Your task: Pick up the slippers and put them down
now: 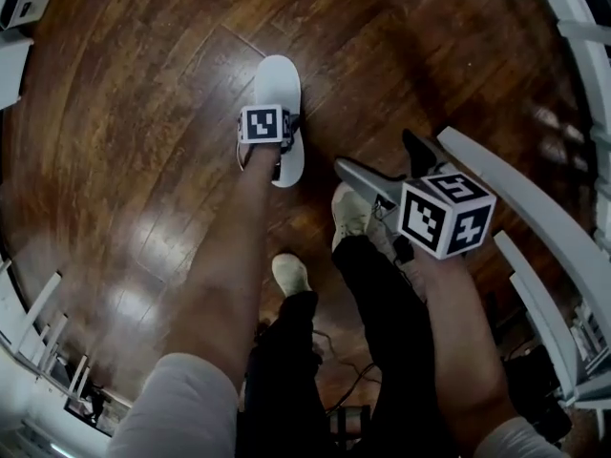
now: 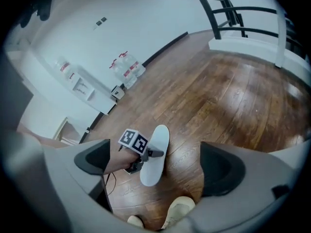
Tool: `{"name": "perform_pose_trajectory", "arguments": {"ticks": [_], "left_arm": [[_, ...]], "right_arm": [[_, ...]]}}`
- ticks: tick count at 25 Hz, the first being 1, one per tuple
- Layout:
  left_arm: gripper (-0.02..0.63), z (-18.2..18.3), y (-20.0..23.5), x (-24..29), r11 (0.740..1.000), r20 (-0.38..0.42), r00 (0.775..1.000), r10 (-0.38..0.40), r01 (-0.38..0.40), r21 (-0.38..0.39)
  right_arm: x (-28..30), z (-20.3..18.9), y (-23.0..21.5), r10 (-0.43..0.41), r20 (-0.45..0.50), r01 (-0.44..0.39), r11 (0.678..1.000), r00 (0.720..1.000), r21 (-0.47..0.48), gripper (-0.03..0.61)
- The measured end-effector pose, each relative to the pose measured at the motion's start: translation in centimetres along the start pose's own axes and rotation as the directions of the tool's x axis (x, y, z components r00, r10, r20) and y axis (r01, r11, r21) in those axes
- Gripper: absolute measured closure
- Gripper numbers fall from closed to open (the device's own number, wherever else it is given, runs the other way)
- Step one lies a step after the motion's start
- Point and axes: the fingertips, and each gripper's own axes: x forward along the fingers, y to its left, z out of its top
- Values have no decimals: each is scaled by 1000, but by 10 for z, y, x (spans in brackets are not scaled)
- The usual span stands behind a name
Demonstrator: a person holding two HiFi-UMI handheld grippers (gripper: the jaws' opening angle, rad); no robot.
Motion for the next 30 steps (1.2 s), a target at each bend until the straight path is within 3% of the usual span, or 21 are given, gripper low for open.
{"name": "perform_pose_trajectory", "arguments": {"ticks": [3, 6, 8, 10, 13, 18, 22, 26, 30], "left_arm": [[169, -9, 5, -7, 998, -50, 998, 46, -44, 32], [170, -1, -21, -44, 998, 13, 999, -43, 43, 36], [170, -8, -30, -85, 997, 18, 998, -62, 62, 41], [172, -20, -25, -137, 998, -14, 1000, -11, 12, 58], [182, -16, -33, -221, 992, 50, 999, 1, -8, 124], [183, -42, -59, -385, 988, 101, 995, 19, -34, 148], [183, -80, -118, -531, 976, 111, 993, -37, 12, 219], [181, -66, -200, -664, 921, 204, 968, -144, 56, 385], [182, -115, -265, -800, 867, 229, 954, -193, 56, 495]], "right_arm": [[-2, 4, 0, -7, 13, 7, 1000, 1000, -3, -2], [-14, 1, 11, -21, 31, 21, 1000, 999, -4, -2], [-26, -8, 28, -20, 20, 21, 1000, 1000, -22, -2], [-43, -21, 52, 0, -9, 0, 999, 1000, -34, 17], [-91, -35, 90, 13, -54, -16, 999, 998, -50, 28], [-221, -31, 171, -27, -77, 12, 981, 997, -194, 29], [-346, -33, 239, -54, -34, 47, 982, 998, -183, 29], [-476, -14, 276, -155, 142, 178, 971, 978, -161, 31], [-609, -51, 320, -212, 233, 236, 968, 949, -83, 31]]}}
